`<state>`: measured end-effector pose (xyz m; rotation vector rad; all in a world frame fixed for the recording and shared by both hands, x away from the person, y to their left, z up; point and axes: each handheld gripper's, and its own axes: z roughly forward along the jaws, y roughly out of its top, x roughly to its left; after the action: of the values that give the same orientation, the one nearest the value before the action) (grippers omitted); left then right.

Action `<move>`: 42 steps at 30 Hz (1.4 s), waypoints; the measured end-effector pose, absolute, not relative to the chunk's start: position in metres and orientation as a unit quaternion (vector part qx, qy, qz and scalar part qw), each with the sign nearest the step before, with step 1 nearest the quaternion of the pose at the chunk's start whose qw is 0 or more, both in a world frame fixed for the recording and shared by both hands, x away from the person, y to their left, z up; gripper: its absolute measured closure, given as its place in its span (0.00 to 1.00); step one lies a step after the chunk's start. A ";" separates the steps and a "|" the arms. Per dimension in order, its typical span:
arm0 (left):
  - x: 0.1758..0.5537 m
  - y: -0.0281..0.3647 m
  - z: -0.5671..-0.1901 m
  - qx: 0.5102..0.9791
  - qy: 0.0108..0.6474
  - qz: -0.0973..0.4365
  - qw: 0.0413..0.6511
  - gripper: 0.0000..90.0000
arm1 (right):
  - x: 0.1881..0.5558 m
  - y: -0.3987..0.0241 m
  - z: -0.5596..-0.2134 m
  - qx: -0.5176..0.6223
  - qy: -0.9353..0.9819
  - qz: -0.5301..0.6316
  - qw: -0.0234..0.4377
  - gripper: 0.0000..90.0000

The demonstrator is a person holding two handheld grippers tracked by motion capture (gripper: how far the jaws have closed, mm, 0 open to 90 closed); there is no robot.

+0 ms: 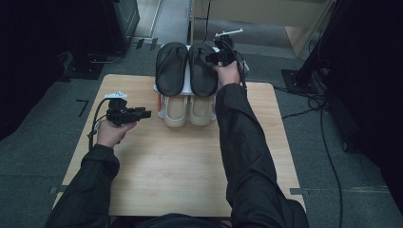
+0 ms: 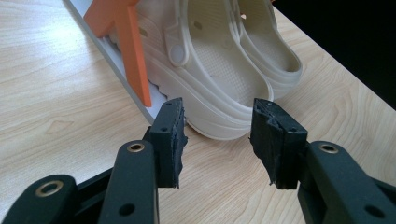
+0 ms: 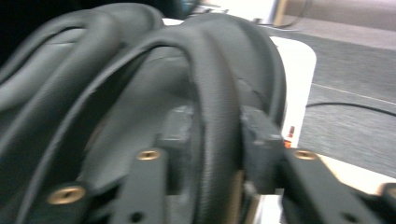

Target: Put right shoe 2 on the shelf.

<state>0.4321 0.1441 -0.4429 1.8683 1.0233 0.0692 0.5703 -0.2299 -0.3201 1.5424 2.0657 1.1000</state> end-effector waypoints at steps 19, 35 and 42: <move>0.432 0.147 -0.443 0.766 0.424 0.039 0.483 0.61 | 0.519 -0.272 -0.309 0.479 0.756 0.403 0.191 0.88; 0.430 0.145 -0.443 0.778 0.419 0.041 0.466 0.59 | 0.499 -0.283 -0.334 0.469 0.744 0.440 0.180 0.81; 0.429 0.142 -0.444 0.780 0.421 0.039 0.461 0.57 | 0.481 -0.299 -0.343 0.449 0.748 0.449 0.192 0.76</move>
<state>0.4289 0.1424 -0.4437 1.9194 1.0347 0.0950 0.4814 -0.2987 -0.3432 1.2593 2.1011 1.2618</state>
